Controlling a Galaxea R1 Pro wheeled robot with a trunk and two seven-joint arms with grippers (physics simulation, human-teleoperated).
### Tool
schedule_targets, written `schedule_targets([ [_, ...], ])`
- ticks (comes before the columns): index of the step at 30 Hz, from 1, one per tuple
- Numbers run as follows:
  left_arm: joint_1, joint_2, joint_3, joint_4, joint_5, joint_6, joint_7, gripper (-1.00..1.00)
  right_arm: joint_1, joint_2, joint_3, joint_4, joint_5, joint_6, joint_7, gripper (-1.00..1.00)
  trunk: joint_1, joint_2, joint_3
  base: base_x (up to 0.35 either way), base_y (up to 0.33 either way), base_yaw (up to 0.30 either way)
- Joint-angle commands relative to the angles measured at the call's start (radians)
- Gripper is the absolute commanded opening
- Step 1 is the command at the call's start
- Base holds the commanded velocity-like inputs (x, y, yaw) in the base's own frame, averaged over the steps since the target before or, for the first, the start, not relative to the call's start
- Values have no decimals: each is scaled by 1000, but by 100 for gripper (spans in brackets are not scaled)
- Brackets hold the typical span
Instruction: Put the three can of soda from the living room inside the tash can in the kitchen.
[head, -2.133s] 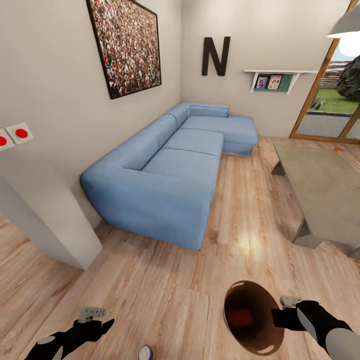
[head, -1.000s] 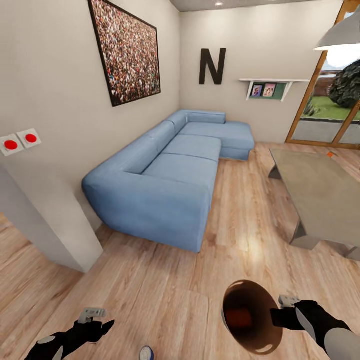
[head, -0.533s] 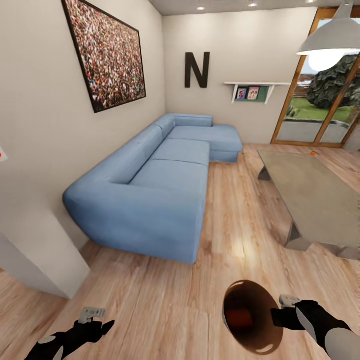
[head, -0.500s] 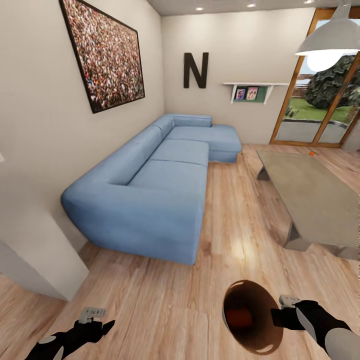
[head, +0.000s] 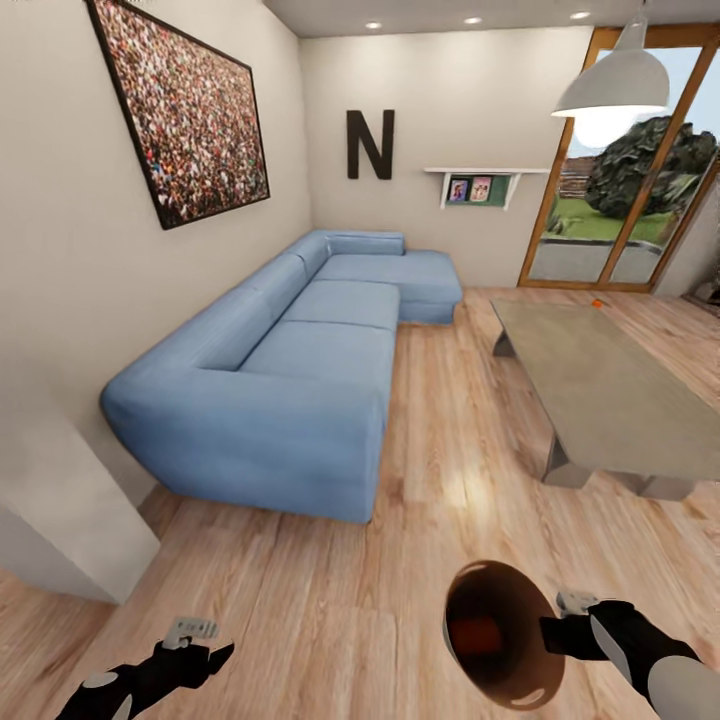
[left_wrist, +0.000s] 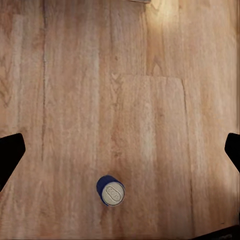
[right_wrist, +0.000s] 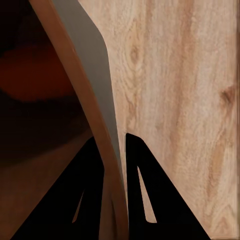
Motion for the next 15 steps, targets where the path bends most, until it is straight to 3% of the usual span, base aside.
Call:
schedule_targets([
  [1,0,0,0,0,0,0,0,100,0,0,-6,-1,-13,2,4,-100,0,0,0,-280,-205,-3],
  [10,-1,-1,-6,0,-1,7,1,100,0,0,-6,-1,-13,2,4,-100,0,0,0,-278,-213,-1],
  [15,-5,-13,-34,-1,-2,70,44,100,0,1,-4,0,-13,2,3,-100,0,0,0,-268,-196,0],
])
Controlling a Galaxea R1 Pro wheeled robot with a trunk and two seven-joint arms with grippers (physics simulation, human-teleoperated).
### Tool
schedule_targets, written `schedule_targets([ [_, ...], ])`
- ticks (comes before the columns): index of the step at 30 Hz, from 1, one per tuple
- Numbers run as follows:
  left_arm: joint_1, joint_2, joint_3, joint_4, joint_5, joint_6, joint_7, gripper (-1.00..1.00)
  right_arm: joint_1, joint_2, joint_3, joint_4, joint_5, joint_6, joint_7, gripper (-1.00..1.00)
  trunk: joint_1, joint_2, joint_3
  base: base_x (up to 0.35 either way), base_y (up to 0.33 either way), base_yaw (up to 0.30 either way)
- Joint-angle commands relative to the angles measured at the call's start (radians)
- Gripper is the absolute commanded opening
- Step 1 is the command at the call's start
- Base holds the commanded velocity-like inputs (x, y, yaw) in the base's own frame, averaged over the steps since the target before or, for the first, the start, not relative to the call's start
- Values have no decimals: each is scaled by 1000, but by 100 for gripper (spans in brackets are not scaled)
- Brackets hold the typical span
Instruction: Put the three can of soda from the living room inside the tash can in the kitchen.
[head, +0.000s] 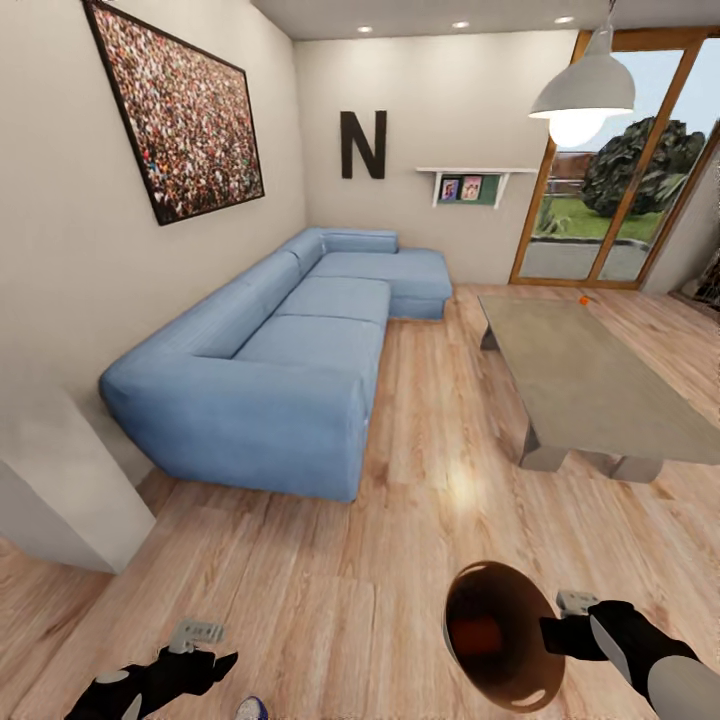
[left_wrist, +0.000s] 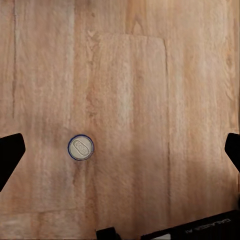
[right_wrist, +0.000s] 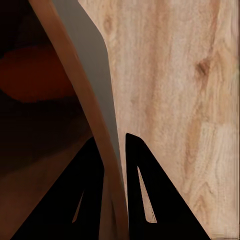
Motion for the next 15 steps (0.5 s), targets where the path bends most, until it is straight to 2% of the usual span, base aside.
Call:
schedule_targets([
  [1,0,-2,-5,1,0,4,6,100,0,0,-6,-1,-18,3,5,-100,0,0,0,-234,-94,0],
  [6,-1,-8,-23,3,2,13,24,100,0,0,-7,-1,-19,4,5,-100,0,0,0,-131,93,-2],
  [10,-1,-9,-26,3,3,14,26,100,0,0,-9,-1,-20,9,6,-100,0,0,2,-28,246,-82],
  [15,-1,-10,-27,3,2,15,27,100,0,0,-10,0,-20,11,6,-100,0,0,7,-6,294,-169],
])
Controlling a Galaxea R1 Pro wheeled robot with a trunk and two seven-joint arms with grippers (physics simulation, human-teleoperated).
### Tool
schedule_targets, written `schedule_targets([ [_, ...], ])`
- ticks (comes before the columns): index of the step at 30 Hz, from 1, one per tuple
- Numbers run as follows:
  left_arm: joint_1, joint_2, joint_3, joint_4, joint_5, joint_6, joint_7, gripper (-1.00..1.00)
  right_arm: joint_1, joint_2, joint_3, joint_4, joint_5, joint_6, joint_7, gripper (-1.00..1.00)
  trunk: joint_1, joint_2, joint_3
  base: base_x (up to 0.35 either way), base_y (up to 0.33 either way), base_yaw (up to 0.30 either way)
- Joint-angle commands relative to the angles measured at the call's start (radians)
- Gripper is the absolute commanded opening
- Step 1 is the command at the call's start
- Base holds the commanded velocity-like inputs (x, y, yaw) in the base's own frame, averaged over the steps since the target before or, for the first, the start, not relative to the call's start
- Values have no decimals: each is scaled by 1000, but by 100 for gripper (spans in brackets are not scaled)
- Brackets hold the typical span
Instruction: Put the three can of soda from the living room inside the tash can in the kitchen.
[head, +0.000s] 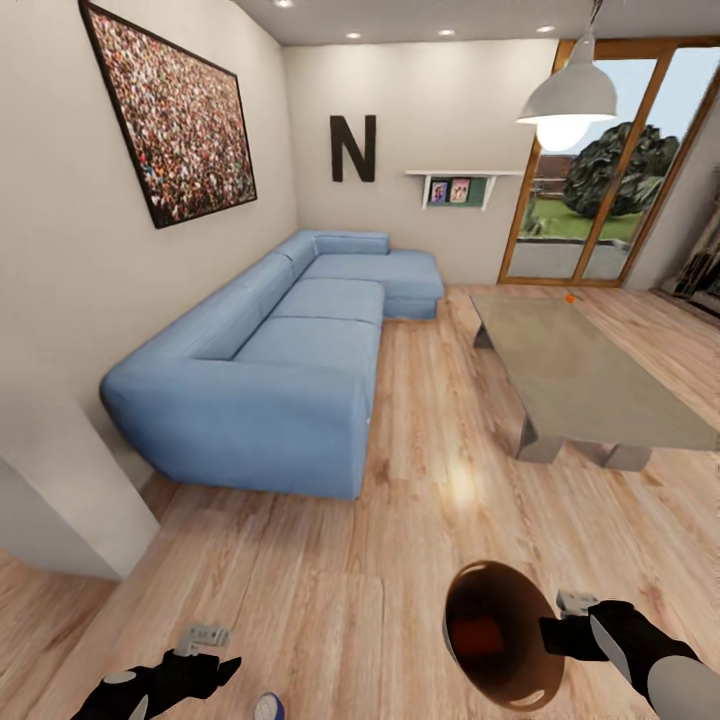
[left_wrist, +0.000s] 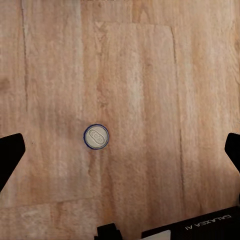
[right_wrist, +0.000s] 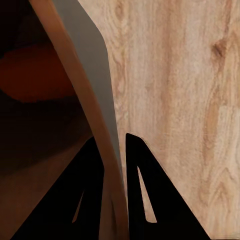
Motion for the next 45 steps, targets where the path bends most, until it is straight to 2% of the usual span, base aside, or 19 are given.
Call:
schedule_targets([
  [1,0,0,0,0,0,0,0,100,0,0,-5,-1,-13,2,4,-100,0,0,1,-2,306,-191],
  [16,0,0,-18,-1,1,-16,5,100,0,1,-3,-1,-13,-3,6,-100,0,0,16,-66,244,-181],
  [23,0,-1,-25,0,-2,-25,62,100,0,2,-1,0,-13,-6,5,-100,0,0,17,-217,3,-20],
  [25,0,-1,-43,1,-2,-26,77,100,0,3,-1,1,-13,-7,4,-100,0,0,17,-298,-92,-4],
  [30,0,-1,-61,1,-3,-26,85,100,0,4,0,2,-13,-7,4,-100,0,0,17,-311,-127,-1],
  [40,1,0,-64,-13,3,-33,85,100,0,3,-1,2,-13,-9,16,-100,0,0,17,-246,-114,0],
  [43,-4,-8,-65,-25,3,-13,85,100,0,5,3,1,-12,-8,12,-100,0,0,17,13,-13,0],
  [45,-19,-17,-66,-37,2,41,85,100,0,5,4,-3,-11,-3,12,-100,0,0,17,183,37,0],
])
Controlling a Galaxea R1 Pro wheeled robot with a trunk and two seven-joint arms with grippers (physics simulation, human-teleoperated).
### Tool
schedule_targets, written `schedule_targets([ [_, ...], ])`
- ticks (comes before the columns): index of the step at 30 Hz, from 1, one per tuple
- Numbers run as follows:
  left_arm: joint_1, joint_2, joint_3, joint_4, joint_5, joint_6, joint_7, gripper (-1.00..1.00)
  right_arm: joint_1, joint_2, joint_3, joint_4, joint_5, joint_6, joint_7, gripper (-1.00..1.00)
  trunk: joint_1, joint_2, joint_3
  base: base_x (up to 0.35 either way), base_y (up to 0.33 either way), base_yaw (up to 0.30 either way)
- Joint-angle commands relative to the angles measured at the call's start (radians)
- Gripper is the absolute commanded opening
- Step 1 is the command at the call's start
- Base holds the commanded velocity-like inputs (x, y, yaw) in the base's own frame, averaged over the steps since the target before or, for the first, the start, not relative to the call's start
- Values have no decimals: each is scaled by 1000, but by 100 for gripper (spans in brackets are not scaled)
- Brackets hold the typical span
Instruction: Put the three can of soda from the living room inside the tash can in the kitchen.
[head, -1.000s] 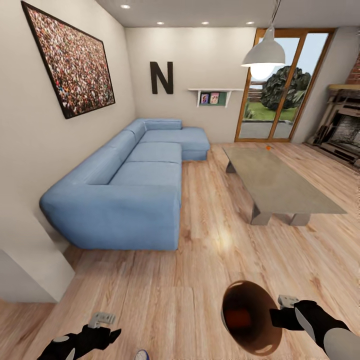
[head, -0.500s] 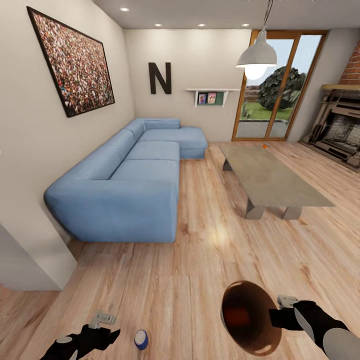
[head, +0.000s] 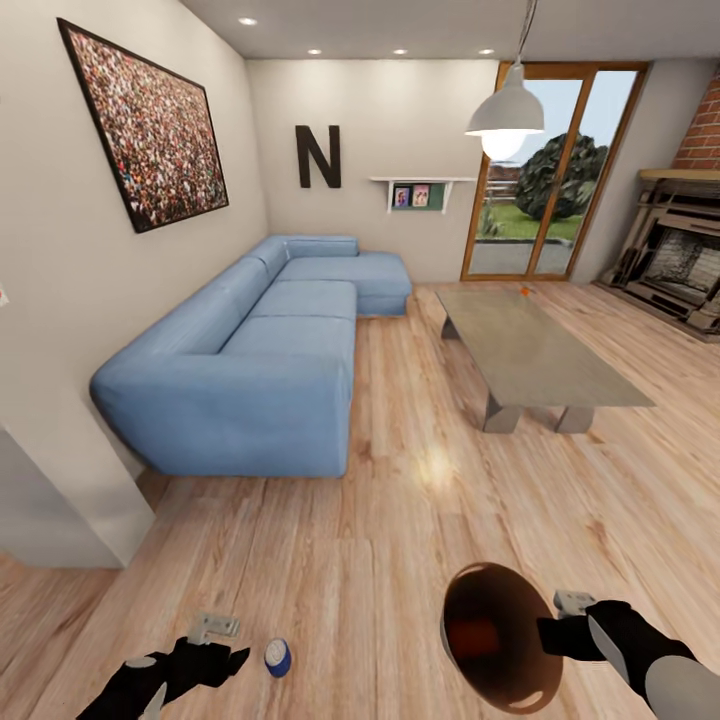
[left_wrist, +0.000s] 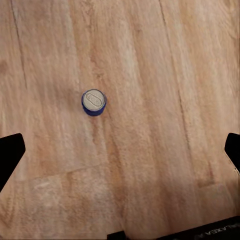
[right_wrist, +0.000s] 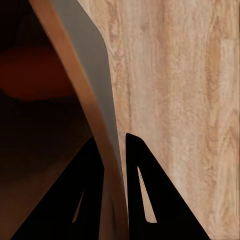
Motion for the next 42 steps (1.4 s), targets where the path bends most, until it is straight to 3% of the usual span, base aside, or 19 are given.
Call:
schedule_targets([
  [1,-13,-2,0,-4,0,25,0,100,-1,0,-10,-3,-20,5,5,-100,0,0,0,223,49,0],
  [4,-99,-11,1,-10,-2,123,2,100,-1,0,-9,-10,-20,17,7,-100,0,0,0,270,64,0],
  [6,-194,-27,2,-9,-3,221,5,100,-3,2,-8,-20,-19,57,5,-100,0,0,0,301,38,0],
  [10,-282,-59,0,-8,-4,338,10,100,-12,13,-5,-68,-13,138,0,-100,0,0,0,315,15,0],
  [12,-320,-69,1,-7,-4,388,15,100,-36,21,-4,-131,-10,218,-2,-100,0,0,0,321,6,0],
  [14,-347,-76,3,-4,-3,424,25,100,-87,25,-2,-207,-7,349,-3,-100,0,0,0,312,3,0],
  [17,-359,-81,5,-2,-1,470,32,100,-125,19,-2,-249,-6,431,-5,-100,0,0,0,194,1,0],
  [22,-363,-105,6,0,-1,519,59,100,-151,19,-1,-264,-5,460,-6,-100,0,0,0,55,0,0],
  [26,-364,-117,8,0,3,535,127,100,-158,25,-1,-264,-5,468,-6,-100,0,0,0,15,0,0],
  [30,-364,-118,11,1,2,540,145,100,-178,27,0,-268,-5,482,-5,-100,0,0,-1,3,0,0],
  [34,-365,-119,13,1,1,569,151,100,-292,21,0,-260,1,562,-6,-100,15,-28,-18,0,0,0],
  [36,-365,-119,13,1,0,585,153,100,-352,18,0,-245,25,584,-6,-100,23,-42,-27,0,0,0],
  [38,-365,-121,11,2,0,598,164,100,-440,16,-1,-149,63,584,-7,-100,31,-56,-37,0,0,0],
  [42,-365,-122,9,2,0,603,175,100,-532,16,-1,-5,79,584,-8,-100,46,-84,-55,0,0,0],
])
